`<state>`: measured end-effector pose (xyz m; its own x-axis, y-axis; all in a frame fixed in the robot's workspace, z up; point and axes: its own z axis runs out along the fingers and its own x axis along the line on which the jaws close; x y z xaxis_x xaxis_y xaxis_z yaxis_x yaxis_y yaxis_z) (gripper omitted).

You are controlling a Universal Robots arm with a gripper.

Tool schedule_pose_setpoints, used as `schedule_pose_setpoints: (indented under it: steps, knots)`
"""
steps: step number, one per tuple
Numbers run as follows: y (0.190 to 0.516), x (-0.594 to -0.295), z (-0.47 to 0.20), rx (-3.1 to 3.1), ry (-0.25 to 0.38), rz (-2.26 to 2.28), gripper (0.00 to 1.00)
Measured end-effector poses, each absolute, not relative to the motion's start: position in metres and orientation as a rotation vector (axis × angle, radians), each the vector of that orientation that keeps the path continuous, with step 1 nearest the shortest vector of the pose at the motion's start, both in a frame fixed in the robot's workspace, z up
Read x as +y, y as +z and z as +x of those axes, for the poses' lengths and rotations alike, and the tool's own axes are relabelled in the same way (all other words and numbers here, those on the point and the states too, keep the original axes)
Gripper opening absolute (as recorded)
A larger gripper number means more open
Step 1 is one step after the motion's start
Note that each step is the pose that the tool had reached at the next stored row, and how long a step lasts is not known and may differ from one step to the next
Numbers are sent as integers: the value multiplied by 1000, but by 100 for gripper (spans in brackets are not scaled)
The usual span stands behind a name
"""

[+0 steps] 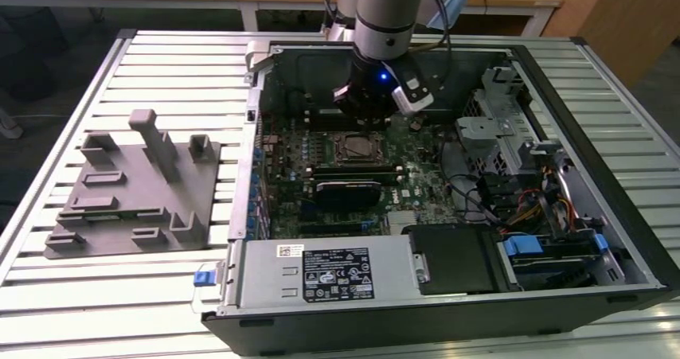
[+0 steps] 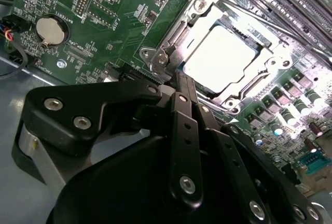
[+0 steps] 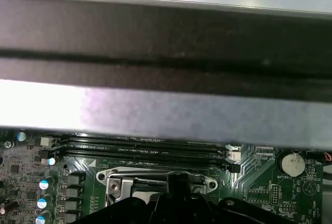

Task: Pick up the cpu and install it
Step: 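Install the second cpu locking lever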

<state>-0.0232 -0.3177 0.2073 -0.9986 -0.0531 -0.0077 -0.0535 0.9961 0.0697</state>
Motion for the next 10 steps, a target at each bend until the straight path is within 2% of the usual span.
schedule_pose_setpoints:
  steps: [10]
  knots:
    - [214, -321, -23, 3133, 110, -84, 11]
